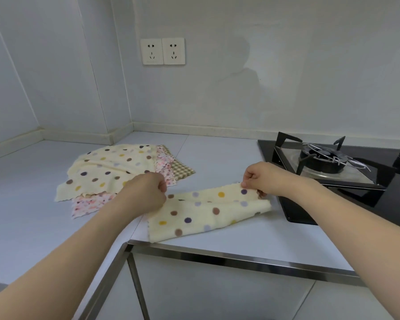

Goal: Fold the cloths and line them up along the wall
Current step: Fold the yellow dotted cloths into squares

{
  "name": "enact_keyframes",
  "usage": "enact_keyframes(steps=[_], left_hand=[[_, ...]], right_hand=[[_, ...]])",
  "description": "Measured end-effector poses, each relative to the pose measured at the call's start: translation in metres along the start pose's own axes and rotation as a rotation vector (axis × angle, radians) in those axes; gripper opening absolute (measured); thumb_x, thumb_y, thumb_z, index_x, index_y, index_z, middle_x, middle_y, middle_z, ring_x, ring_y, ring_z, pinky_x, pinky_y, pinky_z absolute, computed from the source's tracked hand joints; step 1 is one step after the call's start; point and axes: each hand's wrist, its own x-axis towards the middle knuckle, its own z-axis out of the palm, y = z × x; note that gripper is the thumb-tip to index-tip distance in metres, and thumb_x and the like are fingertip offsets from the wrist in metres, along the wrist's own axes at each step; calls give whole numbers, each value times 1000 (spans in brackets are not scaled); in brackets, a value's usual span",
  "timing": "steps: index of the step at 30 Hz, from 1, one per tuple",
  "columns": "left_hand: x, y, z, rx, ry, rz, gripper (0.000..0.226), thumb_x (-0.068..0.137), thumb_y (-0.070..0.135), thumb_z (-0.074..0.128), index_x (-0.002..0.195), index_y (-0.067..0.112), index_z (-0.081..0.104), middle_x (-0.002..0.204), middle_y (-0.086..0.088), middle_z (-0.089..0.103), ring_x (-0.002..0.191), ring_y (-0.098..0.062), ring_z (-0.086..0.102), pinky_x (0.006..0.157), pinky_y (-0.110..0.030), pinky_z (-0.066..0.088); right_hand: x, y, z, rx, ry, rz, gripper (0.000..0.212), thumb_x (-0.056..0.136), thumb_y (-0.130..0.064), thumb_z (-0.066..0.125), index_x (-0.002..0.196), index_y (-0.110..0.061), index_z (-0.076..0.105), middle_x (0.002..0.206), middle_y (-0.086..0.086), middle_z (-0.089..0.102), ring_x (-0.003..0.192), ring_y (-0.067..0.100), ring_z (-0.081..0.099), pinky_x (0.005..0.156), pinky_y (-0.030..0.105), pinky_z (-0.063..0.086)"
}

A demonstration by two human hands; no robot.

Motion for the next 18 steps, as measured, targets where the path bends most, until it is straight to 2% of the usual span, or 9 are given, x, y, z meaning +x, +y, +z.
enact_keyframes(steps=[2,3,5,7,9,11,14,18], left_hand=[[1,17,11,91,133,163,25,84,14,55,107,24,61,110,5,56,103,-19,50,86,-31,41],[1,30,16,18,180,246,27,85,12,53,109,23,61,111,6,54,105,-18,47,87,-30,37],[-1,59,29,-172,175,359,21,90,12,49,106,19,61,106,5,53,102,-15,46,85,-27,36],[0,80,46,-269,118,386,17,96,18,45,102,18,61,102,2,53,97,-19,52,86,-33,42],[5,88,63,-222,77,367,19,97,25,44,103,18,60,104,2,54,98,-22,52,88,-38,43],[7,89,75,-138,65,335,23,97,35,44,109,22,59,112,4,54,105,-20,47,93,-36,39],[5,85,78,-176,63,340,32,98,42,41,119,24,57,123,7,52,113,-17,44,99,-33,35],[-3,83,83,-9,-12,419,49,98,48,35,144,30,36,150,10,31,138,-12,24,115,-29,17]], right_hand=[[7,3,1,35,-29,-3,13,91,-19,62,92,-6,63,73,-11,73,57,16,57,58,26,52],[10,4,1,47,-39,-2,13,91,-19,62,92,-6,63,72,-12,73,57,16,57,58,26,52],[15,9,0,71,-51,7,12,91,-18,63,90,-6,63,69,-12,72,57,16,56,57,26,51],[18,15,-2,101,-58,22,12,90,-18,64,89,-6,64,71,-10,73,58,17,55,59,28,51],[22,21,-3,105,-49,30,12,89,-19,65,88,-8,65,72,-8,73,60,16,54,60,30,51],[25,26,-3,64,-15,30,12,89,-22,66,86,-10,66,70,-7,72,57,14,54,59,30,51],[30,30,-2,71,-24,38,14,91,-21,63,90,-8,65,85,3,73,50,12,53,54,28,49],[38,31,-7,56,-58,51,15,92,-19,61,93,-5,65,86,7,72,45,9,54,50,24,49]])
